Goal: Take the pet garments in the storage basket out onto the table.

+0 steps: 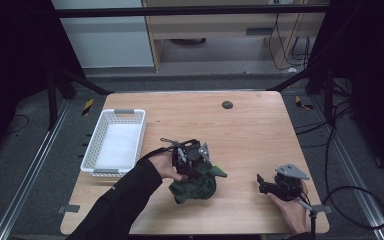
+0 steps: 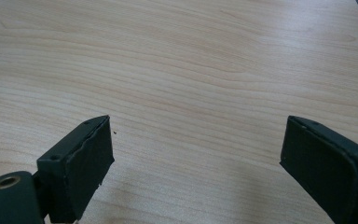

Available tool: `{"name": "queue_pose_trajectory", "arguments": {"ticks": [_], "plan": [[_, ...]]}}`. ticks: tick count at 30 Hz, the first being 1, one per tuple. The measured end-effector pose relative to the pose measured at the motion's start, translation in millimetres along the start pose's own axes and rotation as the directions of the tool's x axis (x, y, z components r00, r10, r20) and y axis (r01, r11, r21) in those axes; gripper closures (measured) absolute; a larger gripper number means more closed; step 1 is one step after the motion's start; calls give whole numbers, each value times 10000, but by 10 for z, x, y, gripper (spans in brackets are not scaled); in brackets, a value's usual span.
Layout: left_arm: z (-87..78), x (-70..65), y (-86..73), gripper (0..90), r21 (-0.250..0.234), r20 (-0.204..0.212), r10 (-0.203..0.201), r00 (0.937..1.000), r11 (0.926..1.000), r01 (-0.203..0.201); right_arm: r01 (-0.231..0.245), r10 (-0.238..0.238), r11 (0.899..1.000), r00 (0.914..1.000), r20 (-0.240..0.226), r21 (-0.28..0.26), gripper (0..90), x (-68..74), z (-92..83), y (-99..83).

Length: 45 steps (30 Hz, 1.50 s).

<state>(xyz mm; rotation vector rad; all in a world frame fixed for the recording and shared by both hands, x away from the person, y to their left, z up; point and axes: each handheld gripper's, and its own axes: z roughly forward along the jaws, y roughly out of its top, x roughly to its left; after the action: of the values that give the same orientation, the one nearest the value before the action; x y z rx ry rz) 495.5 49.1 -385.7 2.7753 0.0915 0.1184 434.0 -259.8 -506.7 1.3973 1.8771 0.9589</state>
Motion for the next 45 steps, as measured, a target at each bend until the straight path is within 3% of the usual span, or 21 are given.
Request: {"name": "queue_pose_trajectory", "arguments": {"ticks": [13, 26, 33, 39, 45], "plan": [[251, 5, 1, 674, 377, 384, 162, 9991, 9991, -177, 1, -1, 10000, 10000, -7, 4, 91, -3, 1, 0], [276, -7, -20, 450, 588, 175, 198, 9997, 9981, -208, -34, 34, 10000, 10000, -46, 49, 91, -1, 3, -1], [153, -11, -51, 371, 131, 92, 62, 9999, 9999, -63, -23, 23, 10000, 10000, -34, 28, 90, -2, 3, -2], [-19, -12, -105, 347, -435, -223, -50, 9997, 9990, 41, -74, 74, 10000, 10000, -31, 34, 90, -2, 3, 0], [-208, 9, -171, 308, -1412, -568, -814, 9951, 9873, 727, -84, 84, 10000, 10000, -39, 39, 89, 1, 5, 0]]}}
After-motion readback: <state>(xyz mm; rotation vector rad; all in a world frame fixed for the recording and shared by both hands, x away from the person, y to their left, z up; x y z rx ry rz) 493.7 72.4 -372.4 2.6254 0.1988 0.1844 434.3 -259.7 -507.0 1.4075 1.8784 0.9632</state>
